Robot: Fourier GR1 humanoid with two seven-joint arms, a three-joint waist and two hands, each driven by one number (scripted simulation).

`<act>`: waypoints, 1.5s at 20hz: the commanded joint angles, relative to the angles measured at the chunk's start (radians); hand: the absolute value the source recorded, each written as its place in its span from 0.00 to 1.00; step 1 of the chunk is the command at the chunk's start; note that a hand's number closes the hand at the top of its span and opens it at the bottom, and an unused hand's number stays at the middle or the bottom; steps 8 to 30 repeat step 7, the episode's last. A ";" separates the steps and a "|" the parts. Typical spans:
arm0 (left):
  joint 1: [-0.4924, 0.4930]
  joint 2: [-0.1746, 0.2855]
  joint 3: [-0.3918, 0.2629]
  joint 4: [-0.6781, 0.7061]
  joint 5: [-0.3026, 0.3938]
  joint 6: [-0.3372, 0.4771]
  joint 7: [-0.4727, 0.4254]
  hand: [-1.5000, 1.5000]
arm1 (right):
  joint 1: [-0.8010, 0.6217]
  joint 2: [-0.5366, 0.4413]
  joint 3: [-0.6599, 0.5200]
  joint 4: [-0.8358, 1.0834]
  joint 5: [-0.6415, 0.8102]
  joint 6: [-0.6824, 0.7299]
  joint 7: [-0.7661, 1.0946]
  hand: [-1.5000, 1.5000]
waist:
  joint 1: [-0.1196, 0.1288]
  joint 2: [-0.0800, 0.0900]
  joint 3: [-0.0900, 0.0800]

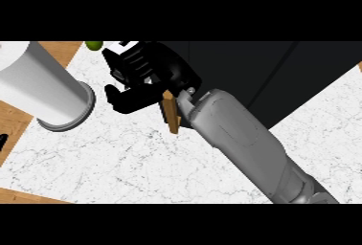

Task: Pick up the bottled water, place it into the cabinet and close the cabinet

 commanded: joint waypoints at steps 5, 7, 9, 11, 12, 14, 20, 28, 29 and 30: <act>0.028 -0.020 -0.003 -0.003 0.000 -0.011 -0.009 0.00 | -0.091 -0.006 -0.147 0.170 -0.052 -0.181 -0.100 0.00 | -0.021 0.035 0.004; 0.035 -0.026 -0.005 -0.031 -0.008 -0.002 -0.013 0.00 | -0.108 -0.007 -0.136 0.174 -0.067 -0.214 -0.111 0.00 | -0.019 0.029 0.005; 0.035 -0.026 -0.005 -0.031 -0.008 -0.002 -0.013 0.00 | -0.108 -0.007 -0.136 0.174 -0.067 -0.214 -0.111 0.00 | -0.019 0.029 0.005; 0.035 -0.026 -0.005 -0.031 -0.008 -0.002 -0.013 0.00 | -0.108 -0.007 -0.136 0.174 -0.067 -0.214 -0.111 0.00 | -0.019 0.029 0.005; 0.035 -0.026 -0.005 -0.031 -0.008 -0.002 -0.013 0.00 | -0.108 -0.007 -0.136 0.174 -0.067 -0.214 -0.111 0.00 | -0.019 0.029 0.005; 0.035 -0.026 -0.005 -0.031 -0.008 -0.002 -0.013 0.00 | -0.108 -0.007 -0.136 0.174 -0.067 -0.214 -0.111 0.00 | -0.019 0.029 0.005; 0.035 -0.026 -0.005 -0.031 -0.008 -0.002 -0.013 0.00 | -0.108 -0.007 -0.136 0.174 -0.067 -0.214 -0.111 0.00 | -0.019 0.029 0.005; 0.035 -0.026 -0.005 -0.031 -0.008 -0.002 -0.013 0.00 | -0.108 -0.007 -0.136 0.174 -0.067 -0.214 -0.111 0.00 | -0.019 0.029 0.005; 0.035 -0.026 -0.005 -0.031 -0.008 -0.002 -0.013 0.00 | -0.108 -0.007 -0.136 0.174 -0.067 -0.214 -0.111 0.00 | -0.019 0.029 0.005; 0.035 -0.026 -0.005 -0.031 -0.008 -0.002 -0.013 0.00 | -0.108 -0.007 -0.136 0.174 -0.067 -0.214 -0.111 0.00 | -0.019 0.029 0.005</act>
